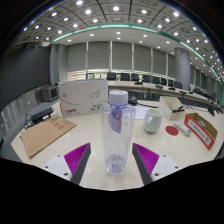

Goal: Pour water

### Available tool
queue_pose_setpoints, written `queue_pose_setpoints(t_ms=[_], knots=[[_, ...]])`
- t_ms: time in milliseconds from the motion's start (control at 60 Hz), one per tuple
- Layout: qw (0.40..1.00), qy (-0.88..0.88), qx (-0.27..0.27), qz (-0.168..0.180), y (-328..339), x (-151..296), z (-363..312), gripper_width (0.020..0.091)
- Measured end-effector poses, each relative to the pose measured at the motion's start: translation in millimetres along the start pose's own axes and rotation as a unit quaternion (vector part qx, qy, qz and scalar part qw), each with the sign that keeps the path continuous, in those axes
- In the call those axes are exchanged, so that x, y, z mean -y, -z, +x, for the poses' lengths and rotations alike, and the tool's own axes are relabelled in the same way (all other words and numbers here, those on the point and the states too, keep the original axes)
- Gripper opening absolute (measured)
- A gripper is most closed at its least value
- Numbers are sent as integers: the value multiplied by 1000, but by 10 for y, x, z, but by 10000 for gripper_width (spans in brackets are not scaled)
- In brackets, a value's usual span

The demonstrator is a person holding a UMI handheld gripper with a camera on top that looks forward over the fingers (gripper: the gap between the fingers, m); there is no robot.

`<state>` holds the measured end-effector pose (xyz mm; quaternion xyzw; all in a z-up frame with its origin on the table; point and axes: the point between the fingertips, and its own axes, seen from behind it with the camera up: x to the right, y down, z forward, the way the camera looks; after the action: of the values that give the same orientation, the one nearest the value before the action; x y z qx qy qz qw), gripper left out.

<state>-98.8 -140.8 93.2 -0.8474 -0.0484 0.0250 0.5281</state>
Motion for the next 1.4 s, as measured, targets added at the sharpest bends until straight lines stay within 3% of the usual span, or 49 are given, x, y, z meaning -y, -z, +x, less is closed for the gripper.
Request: queue_pose_setpoints(t_ms=[133, 183, 250, 333, 483, 717, 933, 1133, 1400], knots=[[1000, -11, -22, 17, -359, 9, 60, 832], [999, -15, -25, 21, -462, 11, 100, 737], [999, -24, -28, 30, -495, 10, 131, 526], [999, -21, -21, 39, -511, 21, 129, 490], [999, -2, -21, 44, -481, 62, 155, 349], [998, -30, 19, 60, -505, 626, -112, 349], [953, -252, 130, 103, -727, 1684, -293, 348], [800, -549, 226, 92, -1100, 2279, 9, 348], [570, -776, 269, 33, -1646, 2087, 513, 346]])
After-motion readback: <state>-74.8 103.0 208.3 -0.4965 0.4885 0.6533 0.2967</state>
